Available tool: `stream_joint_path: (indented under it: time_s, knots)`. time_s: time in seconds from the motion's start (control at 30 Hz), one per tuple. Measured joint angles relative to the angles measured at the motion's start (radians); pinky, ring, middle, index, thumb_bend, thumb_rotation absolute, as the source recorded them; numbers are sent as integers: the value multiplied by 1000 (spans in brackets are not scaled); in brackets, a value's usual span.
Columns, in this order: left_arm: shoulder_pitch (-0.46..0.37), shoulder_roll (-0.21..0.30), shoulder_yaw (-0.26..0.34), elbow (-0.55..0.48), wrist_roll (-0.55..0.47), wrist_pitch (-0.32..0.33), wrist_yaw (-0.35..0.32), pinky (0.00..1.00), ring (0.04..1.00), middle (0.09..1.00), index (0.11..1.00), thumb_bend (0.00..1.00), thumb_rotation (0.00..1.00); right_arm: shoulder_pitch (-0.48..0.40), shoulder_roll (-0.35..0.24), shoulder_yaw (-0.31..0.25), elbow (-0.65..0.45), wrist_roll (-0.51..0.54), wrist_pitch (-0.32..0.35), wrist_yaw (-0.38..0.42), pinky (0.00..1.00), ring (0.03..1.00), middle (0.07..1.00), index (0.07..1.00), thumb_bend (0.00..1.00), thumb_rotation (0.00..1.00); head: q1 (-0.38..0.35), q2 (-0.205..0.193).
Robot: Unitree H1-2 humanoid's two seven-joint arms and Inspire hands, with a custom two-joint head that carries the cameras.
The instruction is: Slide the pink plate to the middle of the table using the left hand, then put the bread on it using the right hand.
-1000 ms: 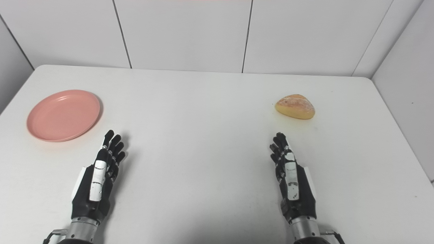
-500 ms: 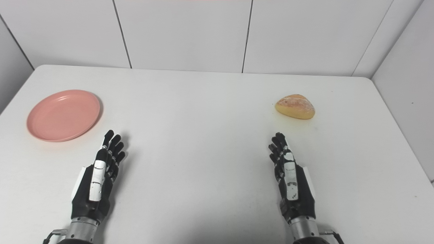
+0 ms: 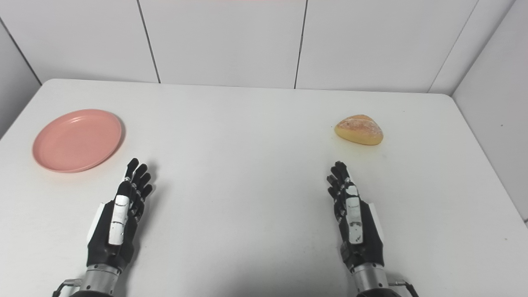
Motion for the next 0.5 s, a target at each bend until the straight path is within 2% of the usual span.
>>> stream_joint_path:
  time_s: [0.27,0.4,0.43,0.47,0.5]
  knots:
    - [0,0,0,0,3,0,0,1000,1000,1000,1000,685,936,0,0,0,0,0,0,0,1000,963,960,953,845,1000,-2,-2]
    - [-1,-3,-4,16,9,-3,0,1000,1000,1000,1000,686,951,0,-3,-2,21,3,-3,7,1000,967,968,968,841,1000,69,-60]
    - [-1,-5,-7,32,16,-12,1,1000,1000,1000,1000,684,950,0,-6,-2,31,4,-5,11,1000,968,970,970,838,1000,69,-60]
    - [-1,-6,-10,51,21,-31,1,1000,1000,1000,1000,680,949,1,-11,-5,38,5,-17,17,1000,971,972,975,833,1000,128,-111]
    - [-2,-7,-14,67,26,-58,3,1000,1000,1000,1000,679,948,0,-17,-9,50,9,-32,26,1000,972,973,977,830,1000,135,-118]
